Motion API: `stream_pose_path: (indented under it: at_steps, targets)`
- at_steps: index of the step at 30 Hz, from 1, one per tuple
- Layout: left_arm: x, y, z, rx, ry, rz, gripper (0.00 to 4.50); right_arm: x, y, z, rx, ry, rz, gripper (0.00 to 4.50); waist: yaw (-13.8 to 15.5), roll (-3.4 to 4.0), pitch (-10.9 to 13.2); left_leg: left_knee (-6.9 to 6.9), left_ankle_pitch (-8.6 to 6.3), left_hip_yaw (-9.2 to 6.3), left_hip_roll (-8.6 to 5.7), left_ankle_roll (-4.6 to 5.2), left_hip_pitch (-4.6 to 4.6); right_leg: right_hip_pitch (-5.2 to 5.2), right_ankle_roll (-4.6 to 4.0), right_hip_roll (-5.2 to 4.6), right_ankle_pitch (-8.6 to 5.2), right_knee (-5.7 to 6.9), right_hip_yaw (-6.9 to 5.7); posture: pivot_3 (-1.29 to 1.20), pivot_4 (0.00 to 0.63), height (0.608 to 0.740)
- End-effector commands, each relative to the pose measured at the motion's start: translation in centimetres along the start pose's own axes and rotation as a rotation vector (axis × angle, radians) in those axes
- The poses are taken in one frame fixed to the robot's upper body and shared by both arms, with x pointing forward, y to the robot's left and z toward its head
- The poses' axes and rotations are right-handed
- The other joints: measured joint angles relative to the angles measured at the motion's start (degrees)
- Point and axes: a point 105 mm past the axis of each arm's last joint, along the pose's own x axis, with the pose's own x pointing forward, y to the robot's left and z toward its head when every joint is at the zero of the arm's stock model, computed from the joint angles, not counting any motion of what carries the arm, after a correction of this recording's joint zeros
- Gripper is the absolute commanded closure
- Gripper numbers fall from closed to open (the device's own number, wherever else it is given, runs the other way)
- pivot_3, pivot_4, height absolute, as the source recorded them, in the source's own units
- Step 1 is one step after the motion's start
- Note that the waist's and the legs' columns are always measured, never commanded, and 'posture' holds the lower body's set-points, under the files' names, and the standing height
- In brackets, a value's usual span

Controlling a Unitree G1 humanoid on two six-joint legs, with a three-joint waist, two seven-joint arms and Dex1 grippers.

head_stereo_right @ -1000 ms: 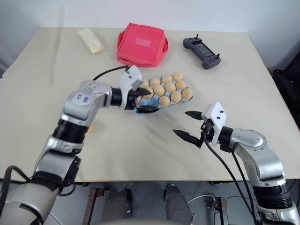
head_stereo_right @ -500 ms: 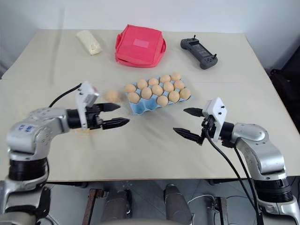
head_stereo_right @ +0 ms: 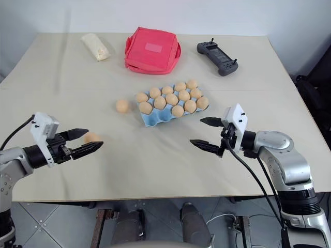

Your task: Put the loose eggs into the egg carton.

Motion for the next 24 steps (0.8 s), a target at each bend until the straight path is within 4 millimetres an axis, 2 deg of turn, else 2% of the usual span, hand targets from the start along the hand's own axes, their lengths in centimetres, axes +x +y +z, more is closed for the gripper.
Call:
stream_pose_path:
  at_steps: [1,2,6,13,22,24]
  targets:
    - [-1.1,0.8,1.9,0.074,-0.089,0.099,0.02,0.1,0.0,0.8,-0.033,-0.022,0.014,0.0,0.0,0.0,0.0,0.01,0.0,0.0,0.0,0.0,0.0,0.0,-0.26,0.0,-0.14,0.0,0.0,0.0,0.15,0.74]
    - [-1.2,1.3,1.7,0.073,-0.081,0.127,0.02,0.1,0.0,0.8,-0.033,-0.022,0.015,0.0,0.0,0.0,0.0,0.02,0.0,0.01,-0.01,0.0,0.0,0.01,-0.61,-0.01,-0.32,-0.01,0.01,0.0,0.15,0.74]
    - [-1.4,2.4,0.7,0.043,-0.032,0.195,0.02,0.1,0.0,0.8,-0.034,-0.021,0.016,0.0,-0.1,0.0,0.0,-0.01,0.0,0.01,0.0,0.0,0.0,0.0,-0.6,-0.01,-0.32,-0.01,0.0,0.0,0.15,0.74]
    - [0.2,3.8,-1.3,-0.004,0.069,0.248,0.02,0.1,-0.1,0.9,-0.038,-0.019,0.014,0.0,-0.1,0.0,0.0,0.0,0.0,0.03,-0.01,0.0,0.01,-0.01,-0.61,-0.01,-0.32,0.0,0.01,0.0,0.15,0.74]
    - [2.3,3.6,-3.1,-0.038,0.163,0.195,0.02,-0.1,0.0,0.9,-0.038,-0.017,0.003,0.0,-0.1,-0.01,0.0,-0.1,-0.02,0.04,0.01,-0.04,0.0,-0.07,-0.58,-0.01,-0.31,-0.01,0.0,0.0,0.15,0.74]
    - [2.2,3.7,-3.7,-0.046,0.199,0.194,0.42,-0.2,0.0,0.9,-0.036,-0.017,-0.004,0.0,-0.1,-0.01,0.0,-0.09,-0.02,0.04,0.0,-0.04,0.01,-0.07,-0.58,-0.01,-0.31,0.0,-0.01,0.0,0.15,0.74]
